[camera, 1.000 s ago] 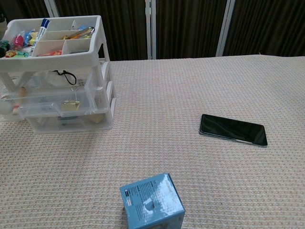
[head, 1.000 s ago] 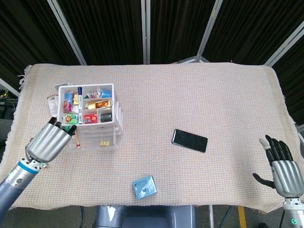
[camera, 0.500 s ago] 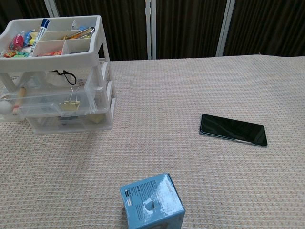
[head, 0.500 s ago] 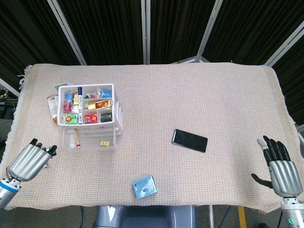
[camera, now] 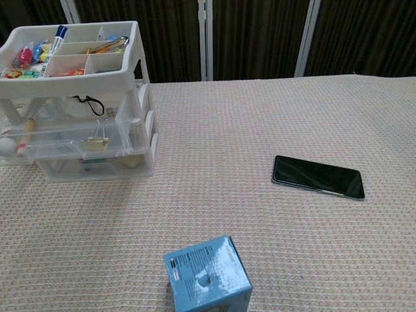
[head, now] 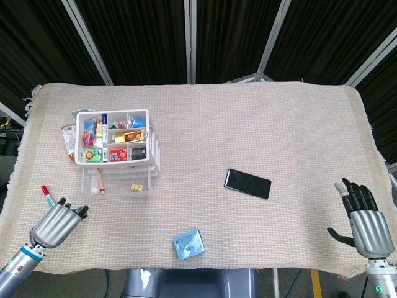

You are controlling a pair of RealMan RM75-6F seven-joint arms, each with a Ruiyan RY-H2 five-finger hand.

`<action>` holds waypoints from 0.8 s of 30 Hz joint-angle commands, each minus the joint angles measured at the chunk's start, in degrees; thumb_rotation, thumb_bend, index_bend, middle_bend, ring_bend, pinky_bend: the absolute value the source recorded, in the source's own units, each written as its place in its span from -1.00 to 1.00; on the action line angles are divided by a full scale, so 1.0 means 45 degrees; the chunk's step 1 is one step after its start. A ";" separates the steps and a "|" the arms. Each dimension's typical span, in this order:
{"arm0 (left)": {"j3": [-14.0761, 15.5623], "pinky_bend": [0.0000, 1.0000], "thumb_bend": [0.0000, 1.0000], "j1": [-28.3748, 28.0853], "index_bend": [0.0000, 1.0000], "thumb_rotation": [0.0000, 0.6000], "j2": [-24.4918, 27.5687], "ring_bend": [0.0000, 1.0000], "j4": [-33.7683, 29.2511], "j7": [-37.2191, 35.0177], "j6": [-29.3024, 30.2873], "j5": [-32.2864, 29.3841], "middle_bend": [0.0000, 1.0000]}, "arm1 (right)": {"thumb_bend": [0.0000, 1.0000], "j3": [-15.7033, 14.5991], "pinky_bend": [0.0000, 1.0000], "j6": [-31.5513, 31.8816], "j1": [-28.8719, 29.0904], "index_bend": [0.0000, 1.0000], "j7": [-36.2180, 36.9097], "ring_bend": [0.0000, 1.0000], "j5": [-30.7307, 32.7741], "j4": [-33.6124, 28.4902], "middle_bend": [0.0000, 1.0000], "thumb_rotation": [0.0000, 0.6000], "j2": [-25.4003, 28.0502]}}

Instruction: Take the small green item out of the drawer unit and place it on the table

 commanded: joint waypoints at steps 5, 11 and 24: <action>-0.0331 0.18 -0.52 0.0018 -0.36 1.00 -0.0450 0.49 0.0327 0.0085 -0.0158 -0.0190 0.69 | -0.96 -0.0004 -1.00 0.0008 0.0001 -1.00 0.0007 -1.00 -0.0017 -0.0004 -1.00 1.00 0.0005; -0.0382 0.18 -0.64 0.0191 -0.52 1.00 -0.0516 0.49 0.0396 -0.0239 0.0164 -0.0141 0.69 | -0.96 -0.0013 -1.00 -0.0001 0.0004 -1.00 0.0009 -1.00 -0.0031 0.0004 -1.00 1.00 0.0016; -0.0539 -0.04 -0.65 0.2040 -0.58 1.00 -0.0982 0.29 0.0344 -0.2509 0.4808 0.0790 0.32 | -0.96 -0.0024 -1.00 0.0064 0.0000 -1.00 -0.0091 -1.00 -0.0122 0.0032 -1.00 1.00 -0.0029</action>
